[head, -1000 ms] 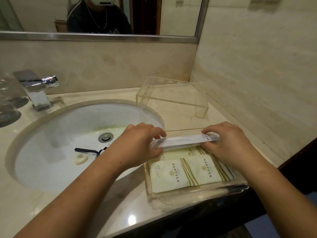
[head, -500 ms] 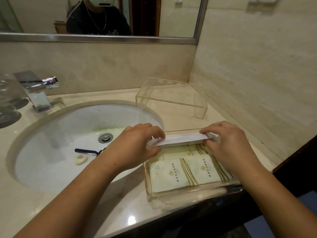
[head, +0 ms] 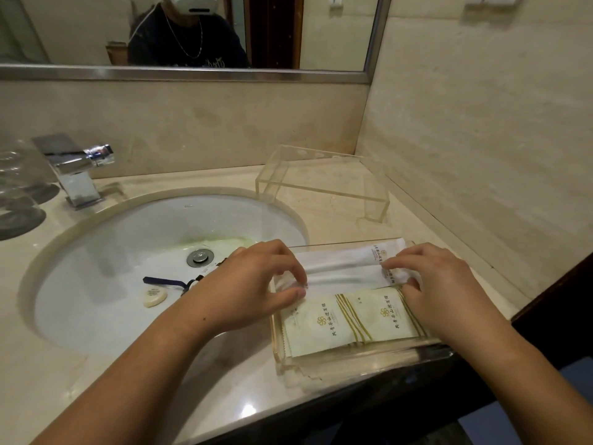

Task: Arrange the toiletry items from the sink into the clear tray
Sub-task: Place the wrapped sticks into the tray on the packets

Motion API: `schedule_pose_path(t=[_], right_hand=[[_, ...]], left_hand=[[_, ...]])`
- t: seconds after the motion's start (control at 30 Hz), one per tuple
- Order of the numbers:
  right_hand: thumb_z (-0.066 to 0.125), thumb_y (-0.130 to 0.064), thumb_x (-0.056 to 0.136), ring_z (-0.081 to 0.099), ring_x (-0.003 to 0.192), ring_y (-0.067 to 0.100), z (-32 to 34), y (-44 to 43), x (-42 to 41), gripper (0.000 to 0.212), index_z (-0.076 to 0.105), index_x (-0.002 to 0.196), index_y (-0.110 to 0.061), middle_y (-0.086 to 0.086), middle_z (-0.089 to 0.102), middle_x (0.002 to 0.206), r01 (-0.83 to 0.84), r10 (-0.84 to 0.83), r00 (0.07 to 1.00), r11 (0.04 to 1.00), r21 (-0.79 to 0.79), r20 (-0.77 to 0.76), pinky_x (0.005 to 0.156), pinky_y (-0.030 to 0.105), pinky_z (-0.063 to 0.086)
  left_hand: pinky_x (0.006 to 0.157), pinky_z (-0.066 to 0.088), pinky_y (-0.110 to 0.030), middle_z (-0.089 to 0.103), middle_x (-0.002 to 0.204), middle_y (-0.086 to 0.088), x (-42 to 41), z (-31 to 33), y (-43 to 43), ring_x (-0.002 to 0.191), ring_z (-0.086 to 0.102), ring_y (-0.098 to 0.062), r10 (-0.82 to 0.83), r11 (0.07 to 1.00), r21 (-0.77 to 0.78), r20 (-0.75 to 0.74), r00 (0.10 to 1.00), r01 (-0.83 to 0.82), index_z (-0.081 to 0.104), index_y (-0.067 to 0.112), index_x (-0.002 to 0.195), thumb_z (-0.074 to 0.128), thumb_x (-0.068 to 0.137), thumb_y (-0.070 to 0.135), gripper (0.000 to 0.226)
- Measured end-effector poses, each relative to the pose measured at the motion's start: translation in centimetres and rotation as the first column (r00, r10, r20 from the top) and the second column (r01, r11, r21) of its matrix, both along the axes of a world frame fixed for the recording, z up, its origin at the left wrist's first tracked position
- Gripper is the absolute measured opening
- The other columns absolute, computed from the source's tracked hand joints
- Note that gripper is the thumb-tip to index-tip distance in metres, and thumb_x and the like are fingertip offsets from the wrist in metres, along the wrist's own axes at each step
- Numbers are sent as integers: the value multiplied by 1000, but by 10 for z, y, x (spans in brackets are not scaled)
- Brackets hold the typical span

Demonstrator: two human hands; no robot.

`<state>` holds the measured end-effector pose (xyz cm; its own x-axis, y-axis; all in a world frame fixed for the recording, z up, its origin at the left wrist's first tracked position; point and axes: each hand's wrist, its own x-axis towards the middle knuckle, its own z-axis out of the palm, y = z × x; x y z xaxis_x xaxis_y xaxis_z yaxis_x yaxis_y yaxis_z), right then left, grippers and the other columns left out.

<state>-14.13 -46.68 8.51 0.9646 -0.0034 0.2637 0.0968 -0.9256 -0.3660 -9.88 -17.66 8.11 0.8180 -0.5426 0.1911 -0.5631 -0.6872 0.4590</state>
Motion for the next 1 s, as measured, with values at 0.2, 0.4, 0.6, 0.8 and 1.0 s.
schedule_pose_path(t=[0.2,0.4,0.6,0.8,1.0], right_hand=[[67,-12,90,51,90,1,-2,1,1,25,75,103,-32,-14,58,104,24,-23,1000,999,38,-12,71,-4,31],[68,-16,91,57,95,6,1,4,2,20,75,104,-30,-9,65,108,16,-15,999,999,29,-33,83,12,37],[64,-17,94,53,101,3,4,5,0,25,74,114,-29,-10,64,117,17,-16,998,1000,20,-56,90,11,33],[62,-17,95,55,106,4,9,14,-3,26,72,117,-27,-13,62,117,3,-2,1000,999,53,-16,92,9,31],[56,-28,98,49,124,3,29,46,0,34,61,131,-33,-18,56,132,-90,89,996,994,57,12,105,19,33]], left_hand=[[99,44,-33,57,114,23,2,-3,1,110,51,-2,32,999,-10,38,999,-32,64,44,108,61,95,47,14],[100,43,-34,58,114,22,4,-4,0,109,51,-1,55,998,2,-9,998,-55,63,43,114,62,94,45,20],[99,43,-31,58,115,22,3,-5,0,110,50,-2,62,998,5,-3,998,-62,61,44,117,61,95,46,22],[100,39,-26,55,123,24,1,-3,1,113,46,0,50,999,4,56,997,-51,59,45,122,58,97,45,25],[105,40,-30,50,133,25,0,15,15,119,41,0,82,996,18,160,984,-86,53,48,129,50,99,51,30]])
